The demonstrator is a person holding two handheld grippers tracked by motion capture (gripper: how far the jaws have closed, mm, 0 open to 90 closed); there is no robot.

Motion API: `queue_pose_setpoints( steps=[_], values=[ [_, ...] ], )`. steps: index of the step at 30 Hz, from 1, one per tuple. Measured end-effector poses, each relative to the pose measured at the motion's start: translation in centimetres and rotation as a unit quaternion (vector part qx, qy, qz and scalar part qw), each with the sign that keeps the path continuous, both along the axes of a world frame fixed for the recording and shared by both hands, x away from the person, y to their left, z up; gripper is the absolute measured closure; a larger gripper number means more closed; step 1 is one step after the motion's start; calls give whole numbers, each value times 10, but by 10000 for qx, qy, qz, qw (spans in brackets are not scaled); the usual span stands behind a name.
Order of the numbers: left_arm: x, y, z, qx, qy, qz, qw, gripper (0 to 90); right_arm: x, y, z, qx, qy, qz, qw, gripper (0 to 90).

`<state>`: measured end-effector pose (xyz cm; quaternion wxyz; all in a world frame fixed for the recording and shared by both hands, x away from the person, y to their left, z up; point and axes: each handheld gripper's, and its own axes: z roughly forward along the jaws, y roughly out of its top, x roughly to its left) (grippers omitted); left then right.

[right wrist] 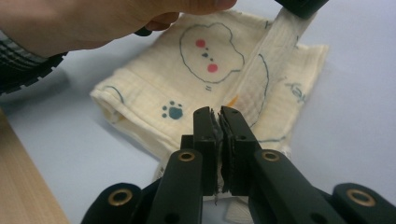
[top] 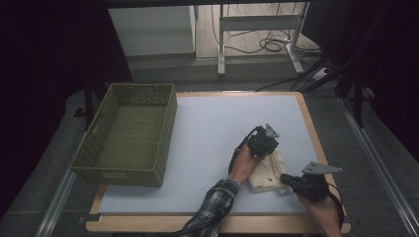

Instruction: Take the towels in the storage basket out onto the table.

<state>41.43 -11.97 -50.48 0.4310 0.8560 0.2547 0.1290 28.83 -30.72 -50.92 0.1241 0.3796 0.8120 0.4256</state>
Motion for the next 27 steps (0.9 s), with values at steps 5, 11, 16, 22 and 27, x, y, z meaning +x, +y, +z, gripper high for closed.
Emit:
queue_pose_setpoints(
  steps=[5, 11, 16, 22, 27],
  values=[
    [0, 4, 0, -240, 63, 158, 9996, 622, 2, -3, -3, -30, 35, -90, 9999, 790],
    [-5, 20, 12, -261, -66, 294, 9992, 505, -2, -15, 4, -120, -95, -260, 9995, 693],
    [-13, 44, 16, -112, -66, 276, 9995, 487, -5, -28, 11, -174, -185, -470, 9986, 655],
    [-23, 70, 7, 48, 76, 321, 9994, 487, 3, -21, 23, -144, -326, -484, 9982, 579],
    [-23, 81, -11, 324, 188, 473, 9982, 487, 17, -4, 18, -394, -298, -434, 9978, 557]
  ],
)
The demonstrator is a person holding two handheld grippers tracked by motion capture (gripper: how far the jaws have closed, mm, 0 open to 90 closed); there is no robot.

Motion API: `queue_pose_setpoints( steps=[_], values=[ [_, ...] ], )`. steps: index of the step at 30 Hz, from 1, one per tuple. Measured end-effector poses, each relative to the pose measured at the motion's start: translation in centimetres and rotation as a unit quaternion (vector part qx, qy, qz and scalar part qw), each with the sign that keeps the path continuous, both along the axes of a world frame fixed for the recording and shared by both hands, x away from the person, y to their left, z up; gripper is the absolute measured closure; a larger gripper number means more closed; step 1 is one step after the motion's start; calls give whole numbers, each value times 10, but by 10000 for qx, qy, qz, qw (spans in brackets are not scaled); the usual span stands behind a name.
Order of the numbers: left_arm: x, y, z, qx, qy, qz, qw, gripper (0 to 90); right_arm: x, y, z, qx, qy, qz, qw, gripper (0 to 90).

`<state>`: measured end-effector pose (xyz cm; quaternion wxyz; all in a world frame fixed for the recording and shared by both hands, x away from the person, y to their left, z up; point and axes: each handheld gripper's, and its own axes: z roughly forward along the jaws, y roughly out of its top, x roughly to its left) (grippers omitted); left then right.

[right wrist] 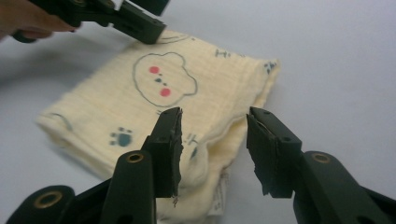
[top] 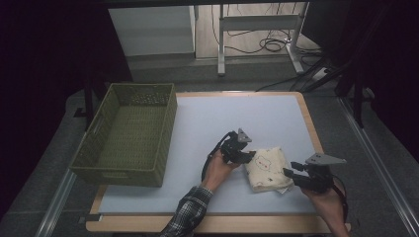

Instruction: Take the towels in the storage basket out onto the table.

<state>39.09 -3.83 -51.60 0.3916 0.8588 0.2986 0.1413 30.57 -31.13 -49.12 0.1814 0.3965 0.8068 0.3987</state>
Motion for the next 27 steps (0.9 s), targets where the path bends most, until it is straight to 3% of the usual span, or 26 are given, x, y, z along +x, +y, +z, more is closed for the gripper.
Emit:
queue_pose_setpoints(
  steps=[3, 4, 6, 9, 11, 15, 18, 21, 23, 27],
  values=[
    [2, 2, -11, 99, 44, 101, 9999, 486, 7, -1, -13, -198, 133, -109, 9997, 553],
    [2, 3, -13, 42, 67, 99, 9999, 486, 7, -1, -13, -198, 133, -109, 9997, 553],
    [2, 4, -14, -6, 82, 120, 9999, 486, 6, -6, -18, -238, 217, -165, 9993, 548],
    [-1, 7, -6, -50, -52, 127, 9999, 454, 0, -15, -23, -189, 316, -230, 9991, 526],
    [-3, 11, -1, -215, 19, 132, 9997, 454, -1, -16, -23, -126, 331, -224, 9991, 513],
    [-2, 14, -7, -38, 103, 234, 9997, 449, 1, -13, -25, -81, 432, -183, 9989, 469],
    [2, 18, -17, -56, 276, 281, 9992, 434, 4, -8, -30, -145, 541, -193, 9982, 455],
    [6, 22, -21, -309, 469, 274, 9980, 420, 1, -5, -32, -246, 385, -174, 9988, 455],
    [4, 20, -20, -192, 448, 255, 9985, 421, -2, -3, -33, -266, 352, -200, 9988, 469],
    [3, 17, -18, -197, 596, 258, 9977, 514, -7, -1, -33, -188, 406, -185, 9988, 609]
  ],
)
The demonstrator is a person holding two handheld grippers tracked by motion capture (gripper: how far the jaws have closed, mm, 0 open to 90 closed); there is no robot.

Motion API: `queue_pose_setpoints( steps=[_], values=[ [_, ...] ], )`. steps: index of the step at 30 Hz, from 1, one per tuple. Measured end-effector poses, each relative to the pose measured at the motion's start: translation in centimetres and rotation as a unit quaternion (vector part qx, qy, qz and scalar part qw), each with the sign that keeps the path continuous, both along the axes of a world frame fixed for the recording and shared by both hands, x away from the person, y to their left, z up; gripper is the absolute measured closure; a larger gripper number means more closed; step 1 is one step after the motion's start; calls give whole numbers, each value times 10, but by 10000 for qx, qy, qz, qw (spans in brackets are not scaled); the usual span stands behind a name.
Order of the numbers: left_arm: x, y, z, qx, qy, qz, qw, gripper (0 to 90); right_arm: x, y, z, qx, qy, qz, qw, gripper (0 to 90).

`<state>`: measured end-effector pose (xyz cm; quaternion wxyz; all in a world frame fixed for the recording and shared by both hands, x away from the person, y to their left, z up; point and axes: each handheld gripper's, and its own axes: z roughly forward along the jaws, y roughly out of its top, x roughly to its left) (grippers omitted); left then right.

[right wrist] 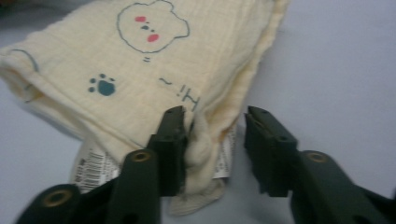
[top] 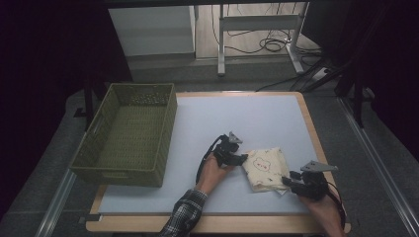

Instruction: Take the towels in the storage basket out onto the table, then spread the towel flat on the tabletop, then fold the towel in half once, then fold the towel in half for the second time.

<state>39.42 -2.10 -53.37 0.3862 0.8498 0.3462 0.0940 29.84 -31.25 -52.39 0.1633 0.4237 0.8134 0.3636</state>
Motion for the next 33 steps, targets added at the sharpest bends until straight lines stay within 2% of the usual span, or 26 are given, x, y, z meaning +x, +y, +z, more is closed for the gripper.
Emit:
queue_pose_setpoints(
  steps=[3, 5, 6, 8, 10, 13, 15, 19, 21, 24, 27, 33],
  values=[
    [0, -3, 4, 62, 198, -18, 9998, 600, -1, -1, -1, 137, 27, 1, 9999, 660],
    [0, -5, 5, 21, 320, -139, 9994, 708, -1, -1, -1, 193, 82, 11, 9998, 721],
    [-1, -6, 5, 0, 353, -164, 9992, 755, -1, -1, -1, 238, 150, 41, 9996, 789],
    [-1, -6, 5, -28, 354, -229, 9991, 823, -1, 1, 0, 331, 275, 38, 9991, 826],
    [-3, -6, 4, -56, 291, -252, 9992, 830, -1, 2, 0, 338, 305, 24, 9990, 830],
    [-6, -5, 3, -27, 41, -321, 9995, 850, -1, 1, 1, 426, 371, 10, 9984, 837],
    [-6, -4, 4, -85, -74, -321, 9994, 857, -1, 0, 2, 549, 400, 38, 9977, 839],
    [-4, 2, 13, -269, -123, -320, 9991, 857, -2, 0, 10, 634, 323, 108, 9974, 838],
    [-5, 5, 20, -280, -179, -317, 9989, 856, -2, 3, 15, 618, 290, 182, 9975, 838],
    [-6, 10, 28, -234, -264, -307, 9989, 856, 0, 7, 19, 645, 241, 251, 9973, 837],
    [-7, 18, 36, -206, -330, -261, 9989, 855, 2, 13, 22, 816, 239, 321, 9959, 837],
    [-9, 35, 49, -158, -418, -147, 9989, 853, 4, 28, 31, 807, 152, 528, 9952, 837]
  ],
)
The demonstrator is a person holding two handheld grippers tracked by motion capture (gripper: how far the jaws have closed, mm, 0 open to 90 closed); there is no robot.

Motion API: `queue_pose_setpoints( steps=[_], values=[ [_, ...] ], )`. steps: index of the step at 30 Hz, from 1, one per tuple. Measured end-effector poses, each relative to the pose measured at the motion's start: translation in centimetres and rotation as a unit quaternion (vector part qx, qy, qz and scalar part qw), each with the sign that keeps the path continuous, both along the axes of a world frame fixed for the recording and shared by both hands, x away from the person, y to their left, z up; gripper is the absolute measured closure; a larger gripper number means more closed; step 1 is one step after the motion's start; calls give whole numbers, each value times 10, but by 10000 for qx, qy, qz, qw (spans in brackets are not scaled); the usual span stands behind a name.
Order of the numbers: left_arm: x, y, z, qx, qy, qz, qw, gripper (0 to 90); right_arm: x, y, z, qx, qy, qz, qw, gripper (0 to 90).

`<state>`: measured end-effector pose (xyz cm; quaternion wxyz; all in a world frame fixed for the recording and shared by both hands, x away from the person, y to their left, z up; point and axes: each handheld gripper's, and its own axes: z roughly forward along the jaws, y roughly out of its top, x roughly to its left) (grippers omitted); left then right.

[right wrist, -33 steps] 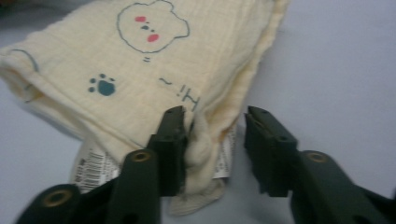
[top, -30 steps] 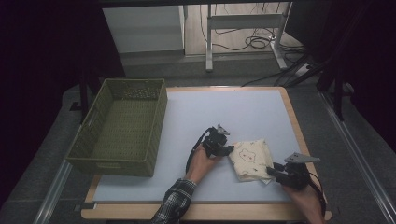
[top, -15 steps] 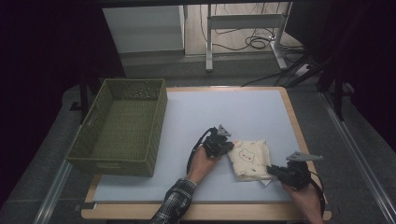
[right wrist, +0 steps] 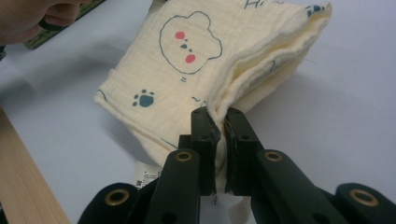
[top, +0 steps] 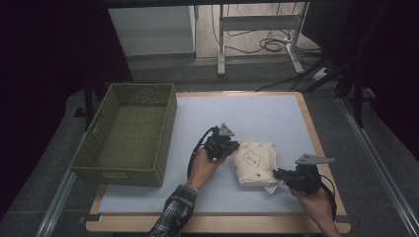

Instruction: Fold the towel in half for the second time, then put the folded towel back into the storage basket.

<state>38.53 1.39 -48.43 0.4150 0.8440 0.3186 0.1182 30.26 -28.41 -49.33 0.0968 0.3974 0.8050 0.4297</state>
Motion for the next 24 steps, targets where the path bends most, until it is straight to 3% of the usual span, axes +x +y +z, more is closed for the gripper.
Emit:
queue_pose_setpoints(
  steps=[7, 24],
  values=[
    [-2, 18, 12, 66, -82, 130, 9999, 850, 4, 19, 10, -46, -131, 182, 9997, 835],
    [-9, 52, 38, 228, -220, 405, 9987, 844, 17, 50, 20, 29, -178, 456, 9988, 831]
  ],
)
